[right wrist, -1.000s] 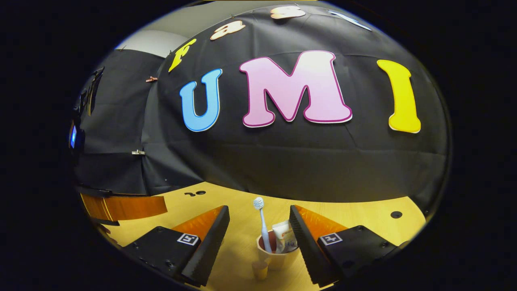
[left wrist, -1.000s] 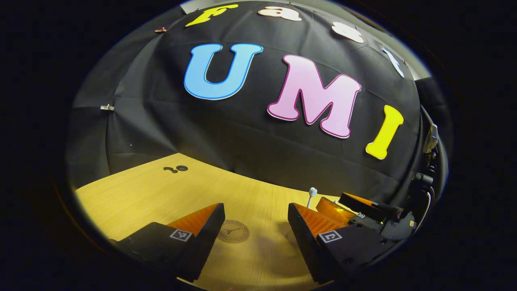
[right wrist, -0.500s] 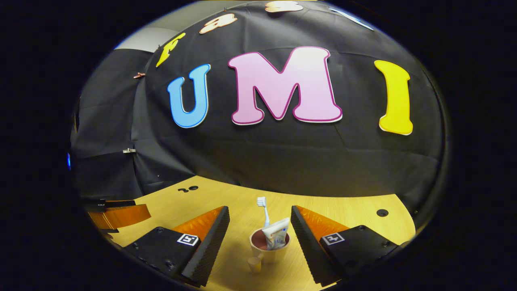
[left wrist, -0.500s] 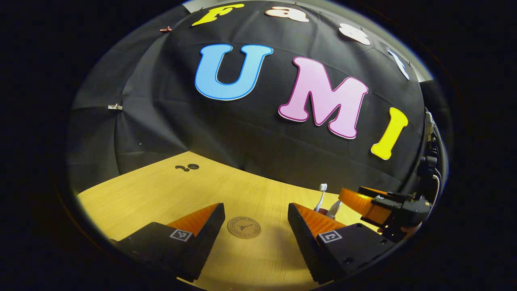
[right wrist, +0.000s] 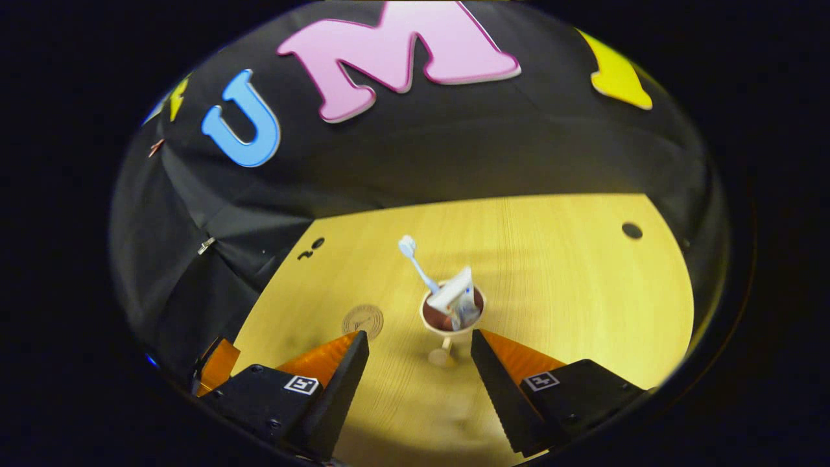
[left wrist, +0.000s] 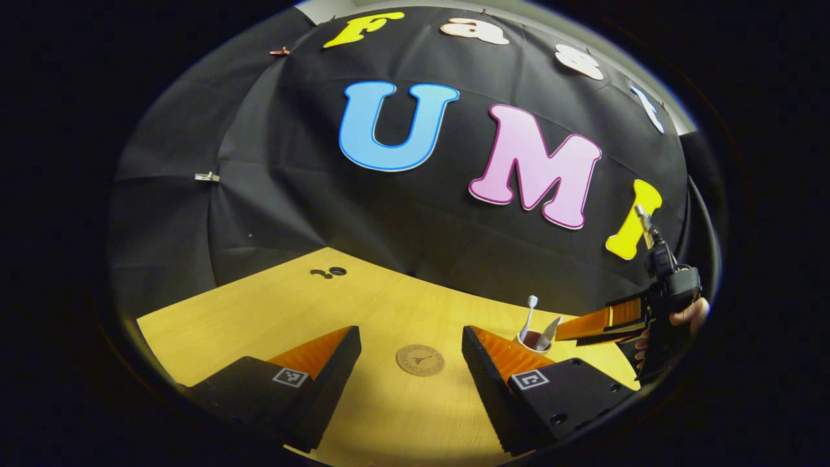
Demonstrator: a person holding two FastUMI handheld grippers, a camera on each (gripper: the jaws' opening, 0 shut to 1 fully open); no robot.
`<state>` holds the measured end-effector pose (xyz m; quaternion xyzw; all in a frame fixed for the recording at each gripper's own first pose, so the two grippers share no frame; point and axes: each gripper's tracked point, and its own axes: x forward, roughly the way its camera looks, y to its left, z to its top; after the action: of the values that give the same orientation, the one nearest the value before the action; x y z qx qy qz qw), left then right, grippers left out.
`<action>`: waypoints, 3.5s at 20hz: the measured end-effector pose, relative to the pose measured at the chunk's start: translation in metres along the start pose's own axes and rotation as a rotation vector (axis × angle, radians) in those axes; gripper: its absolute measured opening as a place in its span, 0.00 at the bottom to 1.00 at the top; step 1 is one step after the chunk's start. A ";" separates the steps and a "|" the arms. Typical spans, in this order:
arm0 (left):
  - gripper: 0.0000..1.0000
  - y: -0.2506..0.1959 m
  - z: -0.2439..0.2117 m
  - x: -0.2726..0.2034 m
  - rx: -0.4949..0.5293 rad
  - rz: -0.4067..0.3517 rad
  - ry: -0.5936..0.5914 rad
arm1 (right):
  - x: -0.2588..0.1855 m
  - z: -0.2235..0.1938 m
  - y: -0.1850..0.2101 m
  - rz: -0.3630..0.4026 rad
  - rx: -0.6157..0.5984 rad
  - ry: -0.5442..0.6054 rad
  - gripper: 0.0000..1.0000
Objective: Put the toothbrush and toothpaste on the desktop into the cup, then pick up the cup and place it on the coaster on the desktop.
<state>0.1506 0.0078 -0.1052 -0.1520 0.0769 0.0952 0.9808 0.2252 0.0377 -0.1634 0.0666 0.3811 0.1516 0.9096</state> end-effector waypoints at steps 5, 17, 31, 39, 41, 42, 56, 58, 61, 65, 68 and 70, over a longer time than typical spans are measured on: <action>0.98 0.047 0.000 -0.025 -0.050 0.090 -0.003 | 0.028 -0.035 -0.018 -0.069 0.042 0.219 0.98; 0.97 0.099 -0.036 -0.061 -0.155 0.200 0.124 | 0.091 -0.051 -0.016 -0.149 0.009 0.449 0.96; 0.98 0.076 -0.033 -0.056 -0.136 0.133 0.169 | 0.122 -0.064 -0.038 -0.244 -0.056 0.521 0.43; 0.98 0.068 -0.037 -0.056 -0.103 0.111 0.200 | 0.116 -0.063 -0.044 -0.263 -0.139 0.510 0.24; 0.98 0.068 -0.039 -0.057 -0.090 0.108 0.206 | 0.113 -0.060 -0.042 -0.256 -0.142 0.499 0.24; 0.97 0.068 -0.041 -0.058 -0.087 0.107 0.210 | 0.112 -0.058 -0.041 -0.252 -0.138 0.490 0.24; 0.97 0.090 -0.055 -0.071 -0.086 0.133 0.242 | 0.130 -0.033 0.046 -0.169 -0.286 0.445 0.24; 0.98 0.095 -0.055 -0.074 -0.091 0.145 0.240 | 0.137 -0.035 0.063 -0.153 -0.302 0.454 0.24; 0.98 0.104 -0.055 -0.077 -0.094 0.162 0.243 | 0.147 -0.043 0.083 -0.133 -0.328 0.474 0.24; 0.98 0.112 -0.058 -0.080 -0.100 0.184 0.254 | 0.158 -0.057 0.102 -0.120 -0.385 0.503 0.24; 0.98 0.114 -0.059 -0.082 -0.099 0.186 0.258 | 0.164 -0.062 0.109 -0.123 -0.397 0.516 0.24; 0.98 0.117 -0.059 -0.084 -0.092 0.187 0.261 | 0.169 -0.067 0.113 -0.130 -0.412 0.525 0.24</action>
<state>0.0377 0.0848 -0.1784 -0.2002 0.2128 0.1690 0.9413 0.2638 0.2002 -0.2973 -0.1841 0.5669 0.1790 0.7827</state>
